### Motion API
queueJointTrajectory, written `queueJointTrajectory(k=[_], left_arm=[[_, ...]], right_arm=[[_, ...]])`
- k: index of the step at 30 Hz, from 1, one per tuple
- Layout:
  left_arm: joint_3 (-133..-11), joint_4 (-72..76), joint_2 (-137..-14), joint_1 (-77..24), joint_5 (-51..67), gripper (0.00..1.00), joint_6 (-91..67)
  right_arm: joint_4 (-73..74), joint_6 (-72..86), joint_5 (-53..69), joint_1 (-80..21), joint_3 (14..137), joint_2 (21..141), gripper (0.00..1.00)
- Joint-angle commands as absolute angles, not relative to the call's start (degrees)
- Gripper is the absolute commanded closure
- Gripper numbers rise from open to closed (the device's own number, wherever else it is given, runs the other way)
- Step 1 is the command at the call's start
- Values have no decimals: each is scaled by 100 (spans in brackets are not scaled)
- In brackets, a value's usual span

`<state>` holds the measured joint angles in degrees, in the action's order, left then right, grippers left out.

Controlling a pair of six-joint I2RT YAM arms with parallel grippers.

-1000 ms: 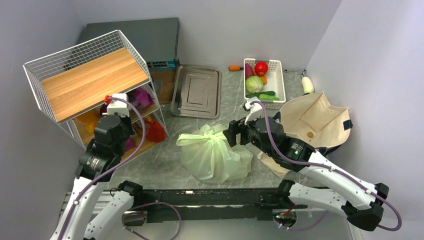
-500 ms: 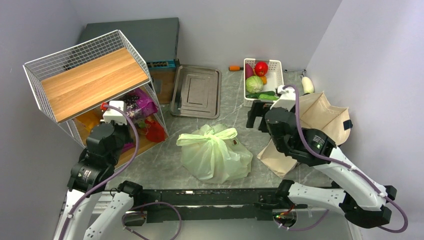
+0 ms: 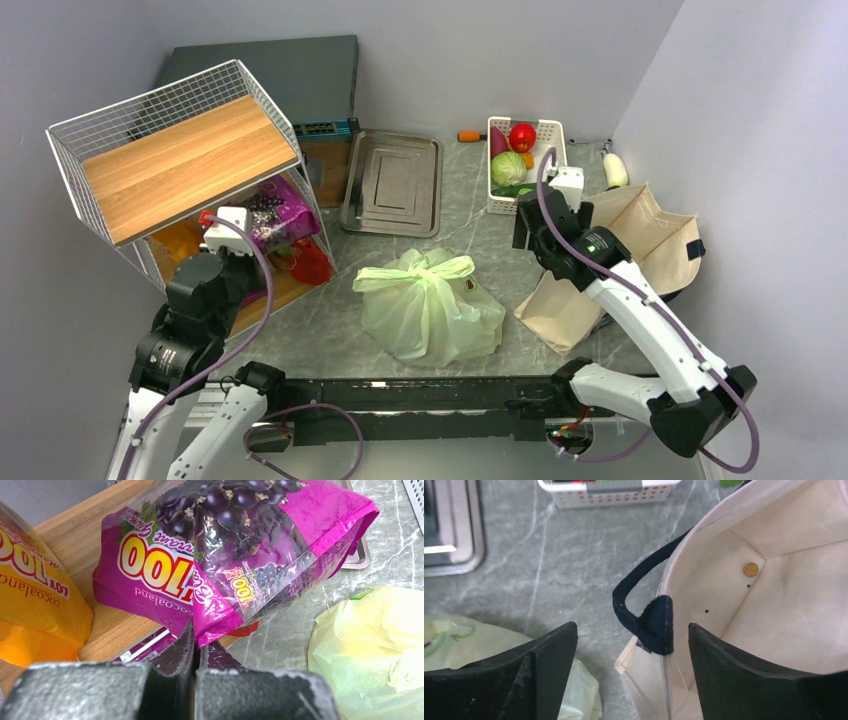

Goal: Place the food into the grocery bag and tie it
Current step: Move the grocery bag to the center of the board.

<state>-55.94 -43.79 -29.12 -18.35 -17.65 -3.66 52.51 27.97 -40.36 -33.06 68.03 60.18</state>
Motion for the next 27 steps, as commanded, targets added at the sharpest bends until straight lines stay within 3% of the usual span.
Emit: queueJointTrajectory(k=[1, 2, 7, 8, 15, 22, 27], left_arm=[[-5801, -4208, -2716, -1830, -1600, 100, -352], [-5806, -4223, -2698, -1828, -1600, 100, -352], [-5803, -4222, -2645, -1828, -1521, 100, -310], [-5812, -4211, -2647, -1828, -1469, 100, -308], [-6025, -4130, -2619, -1828, -1038, 100, -204], [-6382, -4222, -2774, -1828, -465, 100, -131], [-6562, -4217, -2825, -1828, -168, 100, -125]], right_arm=[[4898, 2388, -3421, -3050, 6704, 6264, 27], [4877, 2364, -3401, -3036, 6689, 6316, 34], [4643, 2197, -2997, -3019, 6582, 6373, 95], [4572, 2121, -2811, -3018, 6579, 6347, 100], [3988, 1336, -342, -3122, 6602, 6016, 100], [4225, 1064, 1257, -3470, 6681, 5832, 100], [4369, 1017, 1551, -3978, 6451, 5695, 100]])
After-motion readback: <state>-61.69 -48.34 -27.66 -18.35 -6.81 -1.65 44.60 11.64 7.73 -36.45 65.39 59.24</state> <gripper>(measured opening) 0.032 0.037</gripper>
